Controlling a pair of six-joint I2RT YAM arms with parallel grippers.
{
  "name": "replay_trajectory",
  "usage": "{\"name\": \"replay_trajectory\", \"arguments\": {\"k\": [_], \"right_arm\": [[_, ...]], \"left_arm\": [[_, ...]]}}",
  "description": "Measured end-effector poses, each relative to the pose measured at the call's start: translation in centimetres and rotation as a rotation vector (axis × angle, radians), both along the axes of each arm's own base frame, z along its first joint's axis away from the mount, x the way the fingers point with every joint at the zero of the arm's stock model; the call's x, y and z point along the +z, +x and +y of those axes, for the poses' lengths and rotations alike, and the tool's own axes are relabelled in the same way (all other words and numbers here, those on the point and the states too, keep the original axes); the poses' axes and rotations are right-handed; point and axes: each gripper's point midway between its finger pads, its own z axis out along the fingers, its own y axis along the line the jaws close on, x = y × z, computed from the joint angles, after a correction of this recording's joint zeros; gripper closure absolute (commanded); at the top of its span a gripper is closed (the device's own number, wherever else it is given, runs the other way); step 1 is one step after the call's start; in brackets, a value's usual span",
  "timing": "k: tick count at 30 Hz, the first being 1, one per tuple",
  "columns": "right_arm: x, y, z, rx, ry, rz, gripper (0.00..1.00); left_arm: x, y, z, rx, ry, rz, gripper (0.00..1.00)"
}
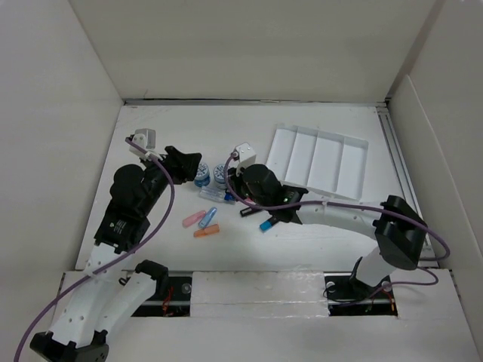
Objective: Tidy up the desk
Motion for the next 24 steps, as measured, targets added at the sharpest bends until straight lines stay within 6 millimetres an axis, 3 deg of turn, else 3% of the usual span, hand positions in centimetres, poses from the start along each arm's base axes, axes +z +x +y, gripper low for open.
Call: {"name": "replay_trajectory", "arguments": {"k": [1,2,4,6,9,13,16,24], "right_arm": [[-0.1,0.4,0.1,-0.006,-0.002,0.000,0.38],[-0.2,0.6,0.3,-0.007,-0.003,0.002,0.16],[-0.7,1.3,0.5,-0.010,-0.015,0.008,0.06],[-1.4,2.0,0.6,-0.014,-0.031,0.023,0.01],[-2.0,3.6,1.0,-0.025,-0.045,0.040,0.00],[-3.1,5.4,1.6,-0.038,-0.070,0.067,0.00],[-4.1,6.1,1.9,-0.038,-0.090,0.087,0.00],[-8.2,7.1,1.9,-0.072,-0.199,0.141,0.00]], "left_arm": [[-0.2,0.1,0.1,0.004,0.007,0.002,0.59],[-0.5,0.2,0.2,0.009,0.014,0.006,0.69],[-0.8,0.1,0.5,0.022,0.027,0.007,0.85],[-0.7,-0.2,0.9,0.035,0.029,-0.008,0.89],[-0.1,-0.8,1.4,0.049,0.023,-0.039,0.86],[0.7,-1.2,1.8,0.058,0.018,-0.069,0.62],[0.5,-1.0,1.9,0.074,0.022,-0.061,0.55],[0.3,-0.8,2.1,0.086,0.026,-0.053,0.52]]}}
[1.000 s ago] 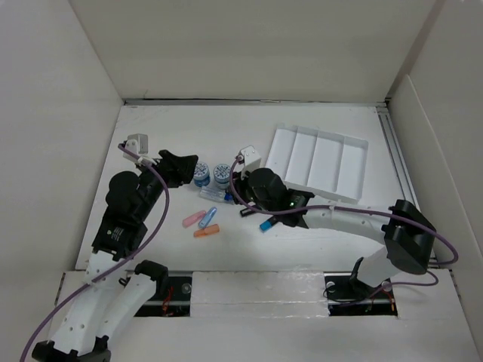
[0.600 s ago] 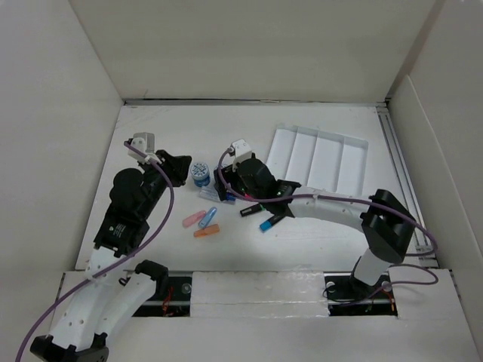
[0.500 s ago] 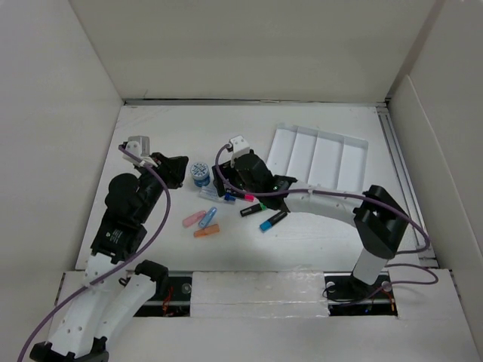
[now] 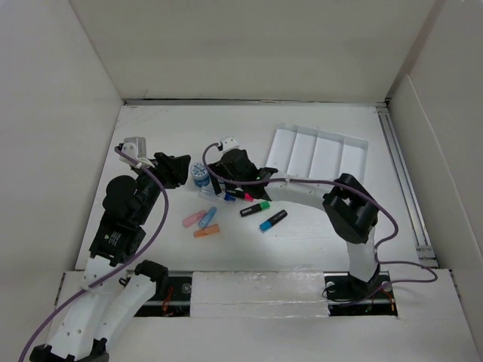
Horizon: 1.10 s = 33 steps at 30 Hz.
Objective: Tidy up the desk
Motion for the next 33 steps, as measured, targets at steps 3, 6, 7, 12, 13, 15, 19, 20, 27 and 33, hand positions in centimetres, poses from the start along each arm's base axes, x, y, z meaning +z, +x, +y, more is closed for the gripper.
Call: {"name": "replay_trajectory", "arguments": {"k": [3,6,7,12,13,15,19,20,27,33], "right_arm": [[-1.5,1.0,0.2,-0.015,-0.038,0.008,0.01],[-2.6,2.0,0.5,-0.027,-0.070,0.005,0.05],[-2.8,2.3,0.5,-0.033,-0.078,0.002,0.06],[-2.9,3.7,0.6,-0.062,-0.109,-0.035,0.33],[-2.8,4.0,0.6,-0.069,-0.112,-0.043,0.35],[-2.6,4.2,0.4,-0.086,-0.121,-0.055,0.39],[-1.4,4.7,-0.5,-0.109,-0.118,-0.076,0.42],[-0.7,4.8,-1.0,-0.115,-0.106,-0.085,0.44],[9.3,9.4,-11.8,-0.320,0.078,-0.184,0.45],[11.5,14.6,-23.7,-0.602,0.121,-0.247,0.44]], "left_arm": [[-0.1,0.1,0.0,0.000,0.001,0.002,0.52],[-0.2,0.1,-0.1,0.000,0.003,0.007,0.52],[-0.2,0.2,-0.1,0.000,0.003,0.008,0.52],[-0.3,0.2,-0.2,-0.009,0.004,0.012,0.52],[-0.4,0.2,-0.3,-0.011,0.005,0.013,0.52],[-0.4,0.2,-0.4,-0.016,0.005,0.015,0.52],[-0.5,0.2,-0.6,-0.029,0.006,0.018,0.52],[-0.5,0.2,-0.6,-0.031,0.006,0.019,0.52],[-0.5,0.0,-0.8,-0.040,0.004,0.014,0.52],[-0.4,-0.1,-1.0,-0.056,0.002,0.012,0.52]]}}
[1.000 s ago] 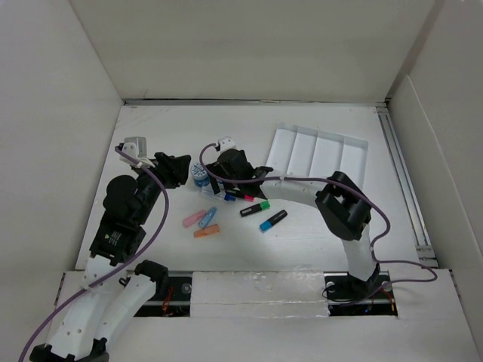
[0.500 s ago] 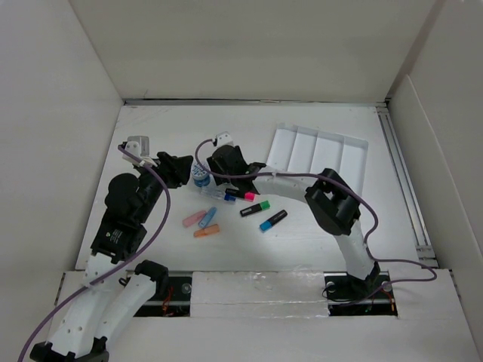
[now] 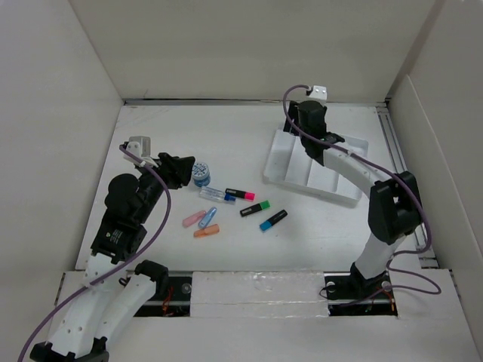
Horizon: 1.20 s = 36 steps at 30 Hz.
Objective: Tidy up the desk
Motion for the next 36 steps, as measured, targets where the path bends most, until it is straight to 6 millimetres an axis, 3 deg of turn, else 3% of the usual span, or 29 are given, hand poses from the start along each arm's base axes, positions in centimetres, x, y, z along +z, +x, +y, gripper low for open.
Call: {"name": "replay_trajectory", "arguments": {"k": [4,12,25,27,30,31,32,36], "right_arm": [[-3.3,0.6,-3.1,-0.058,-0.021,0.077,0.43],[-7.8,1.2,-6.0,-0.094,-0.039,0.196,0.43],[-7.8,0.5,-13.1,-0.268,0.006,0.192,0.45],[-7.8,0.6,-12.9,-0.253,0.016,0.191,0.45],[-7.4,0.7,-10.8,-0.204,0.017,0.184,0.44],[-6.8,1.0,-8.3,-0.156,0.005,0.169,0.43],[-6.8,1.1,-8.1,-0.154,0.004,0.168,0.43],[-5.9,2.4,-2.9,-0.055,-0.002,0.144,0.43]], "left_arm": [[0.0,0.0,0.0,-0.002,0.001,0.002,0.52],[-0.1,0.0,0.0,-0.002,0.001,0.002,0.52],[-0.2,0.1,-0.1,-0.002,0.002,0.006,0.53],[-0.2,0.1,-0.1,-0.003,0.002,0.005,0.53],[-0.2,0.1,-0.1,-0.003,0.002,0.006,0.53],[-0.2,0.1,-0.1,-0.003,0.003,0.006,0.53],[-0.2,0.1,-0.1,-0.003,0.003,0.006,0.52],[-0.1,0.1,-0.1,-0.002,0.002,0.004,0.53]]}}
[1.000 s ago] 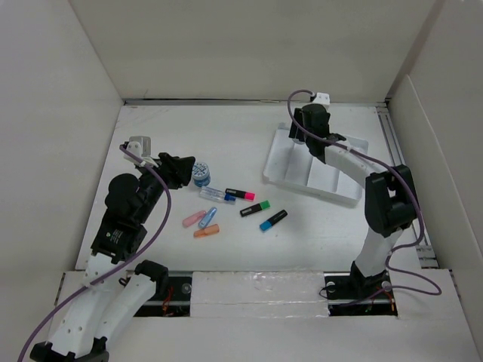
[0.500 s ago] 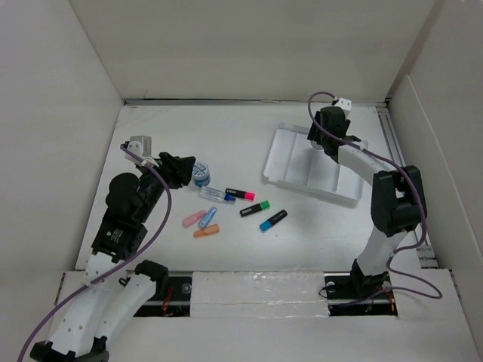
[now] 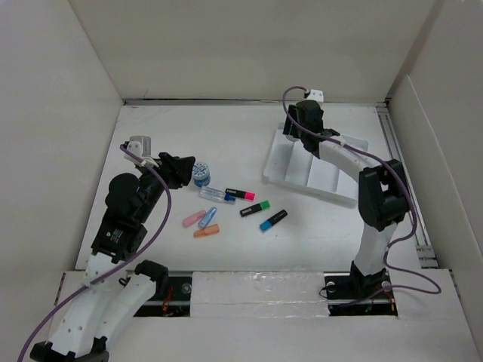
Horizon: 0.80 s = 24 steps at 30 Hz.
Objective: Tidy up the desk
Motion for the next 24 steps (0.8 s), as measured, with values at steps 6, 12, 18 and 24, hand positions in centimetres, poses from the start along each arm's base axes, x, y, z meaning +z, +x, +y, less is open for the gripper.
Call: {"name": "replay_trajectory", "arguments": {"k": [6,12,18,24], "right_arm": [[-1.9,1.9,2.3,0.043,-0.019,0.023,0.42],[-3.9,1.9,0.7,-0.027,-0.079,0.070,0.44],[-2.4,-2.0,-5.9,-0.165,-0.014,0.052,0.44],[-0.6,-2.1,-14.1,-0.356,0.027,-0.002,0.36]], "left_arm": [[0.2,-0.2,0.1,0.000,-0.003,-0.009,0.53],[0.3,-0.2,0.1,0.001,-0.004,-0.011,0.52],[0.2,-0.1,0.0,0.000,-0.002,-0.006,0.53],[-0.3,0.2,-0.2,-0.006,0.004,0.012,0.53]]}}
